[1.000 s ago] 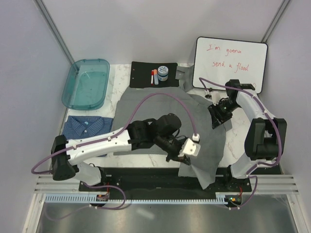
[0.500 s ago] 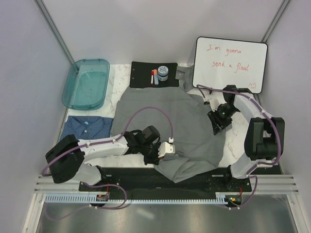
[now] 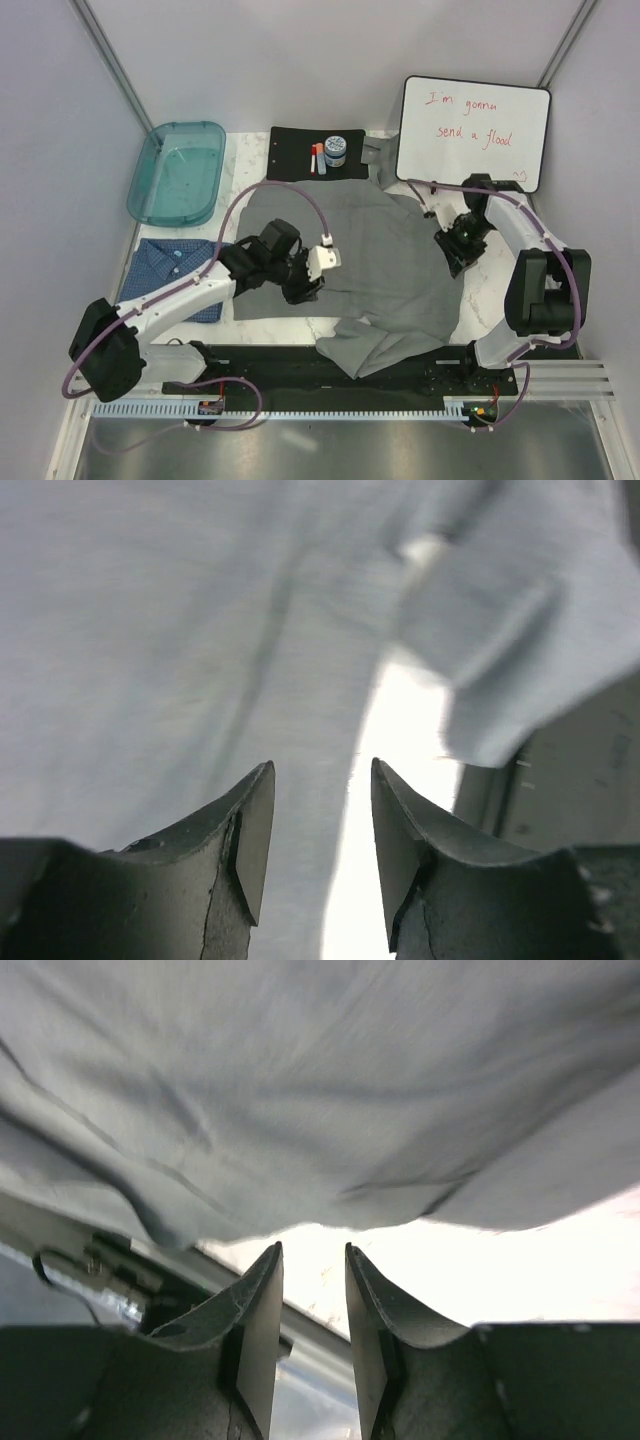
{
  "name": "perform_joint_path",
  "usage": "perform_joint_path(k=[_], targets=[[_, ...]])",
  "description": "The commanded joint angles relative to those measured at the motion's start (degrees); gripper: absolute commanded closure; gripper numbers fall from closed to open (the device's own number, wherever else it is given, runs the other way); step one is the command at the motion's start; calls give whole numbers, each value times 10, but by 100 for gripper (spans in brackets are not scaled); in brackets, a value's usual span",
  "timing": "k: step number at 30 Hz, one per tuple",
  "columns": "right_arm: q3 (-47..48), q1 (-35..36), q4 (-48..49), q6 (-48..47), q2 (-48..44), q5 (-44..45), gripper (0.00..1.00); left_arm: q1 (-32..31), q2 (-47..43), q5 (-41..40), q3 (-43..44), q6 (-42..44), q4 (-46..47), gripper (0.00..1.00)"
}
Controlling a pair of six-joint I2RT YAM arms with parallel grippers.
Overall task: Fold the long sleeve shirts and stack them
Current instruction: Flatten the shirt out
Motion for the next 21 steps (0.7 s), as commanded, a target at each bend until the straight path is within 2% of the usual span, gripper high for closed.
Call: perform_joint_path(k=[1, 5, 8, 10, 13, 14, 15, 16, 17, 19, 20, 21], targets=[[72, -4, 38, 50, -7, -51, 61, 88, 40, -30, 31, 25, 20, 50], [56, 4, 84, 87, 26, -36, 63, 157, 99, -36, 57, 11, 45, 50], [22, 3, 121, 90, 48, 14, 64, 208, 149, -50, 82, -7, 41, 51], [-4, 4, 122, 72, 55, 46, 69, 225, 164, -22, 90, -1, 29, 53], [-14, 4, 87, 46, 37, 16, 68, 228, 137, 46, 84, 32, 28, 50], [-4, 4, 72, 44, 35, -4, 67, 217, 129, 69, 89, 42, 23, 48], [8, 3, 38, 39, 32, -24, 63, 203, 122, 100, 91, 49, 21, 42], [34, 4, 31, 41, 28, -50, 61, 183, 106, 102, 92, 59, 21, 39], [48, 4, 30, 58, 25, -56, 59, 126, 100, 99, 93, 83, 24, 37], [88, 1, 31, 68, 25, -67, 58, 60, 87, 71, 84, 91, 62, 34], [98, -1, 33, 84, 29, -71, 58, 1, 85, 58, 79, 75, 122, 33], [109, -3, 34, 89, 42, -73, 58, -28, 94, 53, 81, 66, 151, 33]])
